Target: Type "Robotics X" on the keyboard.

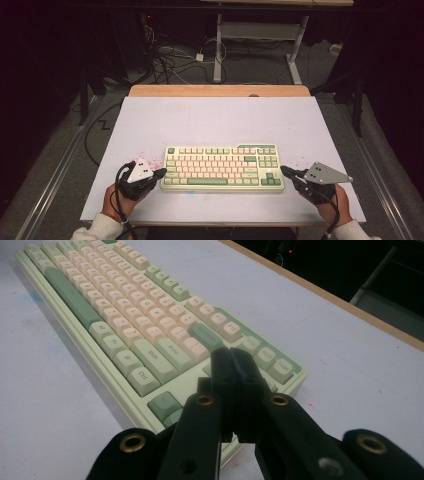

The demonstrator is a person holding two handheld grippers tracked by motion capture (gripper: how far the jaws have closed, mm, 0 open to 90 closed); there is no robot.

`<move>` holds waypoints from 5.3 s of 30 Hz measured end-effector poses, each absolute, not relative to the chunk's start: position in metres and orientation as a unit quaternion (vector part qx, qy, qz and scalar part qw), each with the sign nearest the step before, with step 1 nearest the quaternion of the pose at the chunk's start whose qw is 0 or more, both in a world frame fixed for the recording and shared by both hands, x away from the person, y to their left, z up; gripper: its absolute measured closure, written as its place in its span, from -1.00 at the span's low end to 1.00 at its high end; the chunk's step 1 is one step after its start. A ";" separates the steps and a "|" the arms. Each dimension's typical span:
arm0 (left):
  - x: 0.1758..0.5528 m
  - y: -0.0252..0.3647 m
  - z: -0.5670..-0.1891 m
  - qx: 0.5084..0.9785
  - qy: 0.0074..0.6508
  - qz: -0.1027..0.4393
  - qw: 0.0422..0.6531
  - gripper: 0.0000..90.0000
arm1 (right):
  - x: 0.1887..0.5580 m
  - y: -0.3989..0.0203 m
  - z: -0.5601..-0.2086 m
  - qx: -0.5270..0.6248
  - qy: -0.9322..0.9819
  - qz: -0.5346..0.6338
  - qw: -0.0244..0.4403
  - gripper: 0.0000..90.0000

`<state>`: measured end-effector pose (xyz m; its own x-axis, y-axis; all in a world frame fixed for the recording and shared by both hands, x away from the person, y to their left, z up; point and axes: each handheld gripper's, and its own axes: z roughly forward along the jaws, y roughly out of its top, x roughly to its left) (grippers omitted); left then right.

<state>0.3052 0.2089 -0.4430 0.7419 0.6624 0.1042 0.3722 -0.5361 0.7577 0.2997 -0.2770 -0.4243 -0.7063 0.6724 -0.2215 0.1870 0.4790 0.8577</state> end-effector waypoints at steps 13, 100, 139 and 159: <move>0.318 0.198 -0.442 0.868 0.289 0.178 0.363 0.94 | 0.307 -0.264 -0.416 0.254 0.816 0.440 0.277 1.00; 0.335 0.160 -0.436 0.874 0.262 0.189 0.363 0.94 | 0.331 -0.210 -0.452 0.228 0.878 0.365 0.209 1.00; 0.361 0.119 -0.437 0.897 0.253 0.146 0.332 0.94 | 0.337 -0.199 -0.454 0.237 0.885 0.347 0.203 1.00; 0.371 0.115 -0.443 0.898 0.261 0.146 0.322 0.94 | 0.336 -0.199 -0.455 0.237 0.884 0.347 0.204 1.00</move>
